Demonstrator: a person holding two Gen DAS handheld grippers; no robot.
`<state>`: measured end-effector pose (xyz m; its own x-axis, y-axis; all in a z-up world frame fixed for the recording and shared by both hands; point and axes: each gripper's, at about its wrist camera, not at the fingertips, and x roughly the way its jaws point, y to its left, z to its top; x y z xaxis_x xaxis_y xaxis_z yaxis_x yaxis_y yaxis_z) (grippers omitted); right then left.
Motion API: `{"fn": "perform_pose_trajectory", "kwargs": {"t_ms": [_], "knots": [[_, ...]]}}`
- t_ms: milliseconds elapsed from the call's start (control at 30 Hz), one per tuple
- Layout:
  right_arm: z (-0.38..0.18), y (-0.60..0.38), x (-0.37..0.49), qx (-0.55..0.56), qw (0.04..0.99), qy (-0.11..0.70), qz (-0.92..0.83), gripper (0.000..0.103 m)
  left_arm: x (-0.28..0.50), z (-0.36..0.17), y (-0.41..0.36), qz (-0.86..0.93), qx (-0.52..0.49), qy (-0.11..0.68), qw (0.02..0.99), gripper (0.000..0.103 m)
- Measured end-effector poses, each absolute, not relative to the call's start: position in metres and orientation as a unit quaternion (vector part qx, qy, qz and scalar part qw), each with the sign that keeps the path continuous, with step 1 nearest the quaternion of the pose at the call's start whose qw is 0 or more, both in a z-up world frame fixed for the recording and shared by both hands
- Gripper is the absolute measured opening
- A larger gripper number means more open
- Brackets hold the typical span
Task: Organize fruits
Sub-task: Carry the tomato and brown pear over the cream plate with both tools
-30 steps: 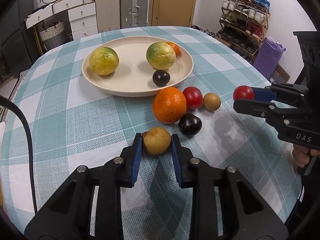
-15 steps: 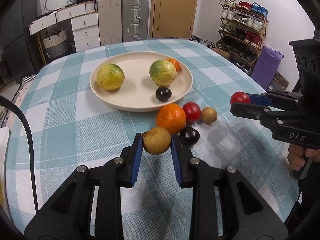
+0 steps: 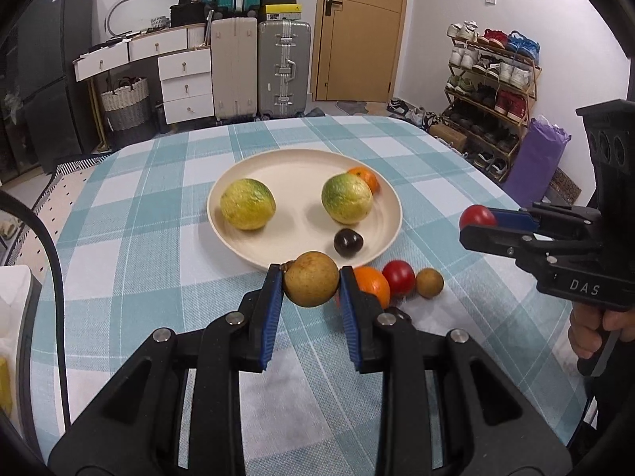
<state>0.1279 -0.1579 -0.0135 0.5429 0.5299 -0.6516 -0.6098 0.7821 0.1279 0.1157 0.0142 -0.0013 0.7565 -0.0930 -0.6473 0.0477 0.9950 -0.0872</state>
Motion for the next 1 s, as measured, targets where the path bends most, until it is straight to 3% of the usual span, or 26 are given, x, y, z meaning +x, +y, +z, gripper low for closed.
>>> {"fn": "perform_pose_trajectory", "kwargs": {"t_ms": [1000], "knots": [[-0.024,-0.114,0.175,-0.066,0.857,0.378,0.344,0.032,0.179,-0.021,0.024,-0.029,-0.026,0.349,0.936,0.025]]}}
